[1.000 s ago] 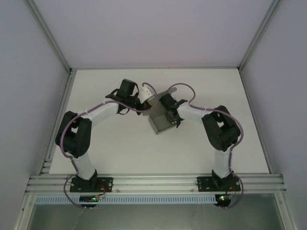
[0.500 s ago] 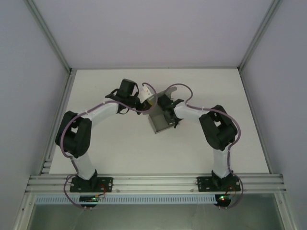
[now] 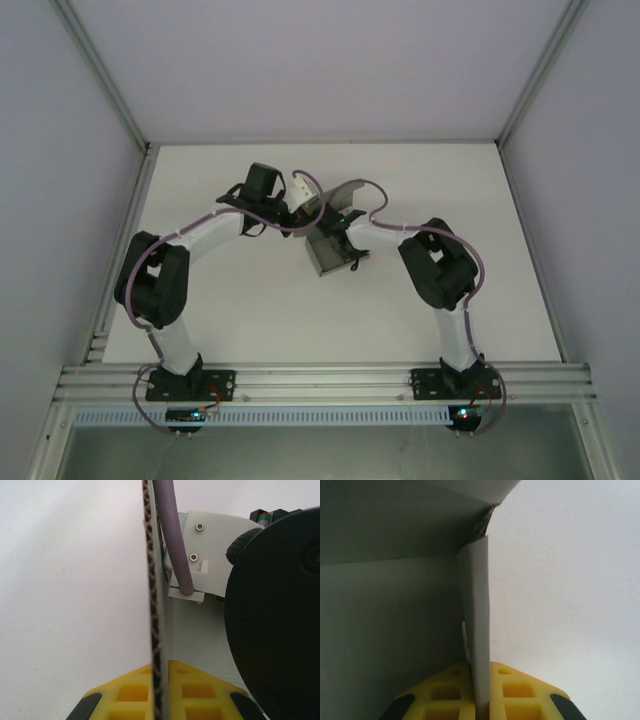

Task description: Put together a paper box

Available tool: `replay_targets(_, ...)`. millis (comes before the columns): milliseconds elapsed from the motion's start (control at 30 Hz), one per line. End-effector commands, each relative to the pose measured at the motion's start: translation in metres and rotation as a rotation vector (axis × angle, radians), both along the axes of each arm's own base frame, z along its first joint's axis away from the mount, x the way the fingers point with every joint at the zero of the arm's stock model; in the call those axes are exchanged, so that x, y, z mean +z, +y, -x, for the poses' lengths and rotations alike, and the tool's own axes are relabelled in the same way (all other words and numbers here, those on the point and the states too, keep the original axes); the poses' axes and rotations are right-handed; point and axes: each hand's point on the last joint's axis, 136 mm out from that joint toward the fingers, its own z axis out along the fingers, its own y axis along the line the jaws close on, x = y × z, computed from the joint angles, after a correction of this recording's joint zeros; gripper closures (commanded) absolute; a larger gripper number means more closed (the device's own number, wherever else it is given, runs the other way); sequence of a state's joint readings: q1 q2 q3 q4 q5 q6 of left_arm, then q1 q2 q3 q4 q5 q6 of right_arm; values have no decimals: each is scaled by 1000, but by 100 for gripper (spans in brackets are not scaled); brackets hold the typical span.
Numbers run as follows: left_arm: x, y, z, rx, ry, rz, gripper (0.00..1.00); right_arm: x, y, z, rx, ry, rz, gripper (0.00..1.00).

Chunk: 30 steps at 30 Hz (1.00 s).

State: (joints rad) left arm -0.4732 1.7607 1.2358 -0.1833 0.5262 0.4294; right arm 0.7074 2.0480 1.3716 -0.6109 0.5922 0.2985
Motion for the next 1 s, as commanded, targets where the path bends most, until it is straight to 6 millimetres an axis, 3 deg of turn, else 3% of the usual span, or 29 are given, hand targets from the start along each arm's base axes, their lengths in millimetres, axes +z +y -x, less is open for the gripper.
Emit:
replay_targets(0,20,-14,22,-106,26,51,100,-28,-36,6,-74,62,84,100)
replay_targets(100,17,-14,22,-105,36,49,100,-30,-24,1,-77,36,-141,98)
replay_targets(200,18,-13,22,-102,45,42,100,-20,-22,-1,-70,-1,-279,80)
replay_targets(333,19,-15,24,-118,36,43,100,-4,-17,-4,-33,-18,-362,73)
replay_targets(467,16,-14,23,-123,32,36,100,11,-8,-10,-17,-30,-428,58)
replay_targets(567,14,-13,24,-126,36,28,100,25,-5,-12,-10,-59,-473,51)
replay_targets(900,10,-12,22,-134,27,16,100,71,-10,-4,0,-162,-698,3)
replay_targets(967,8,-12,21,-138,26,19,100,81,-12,-2,22,-199,-745,1)
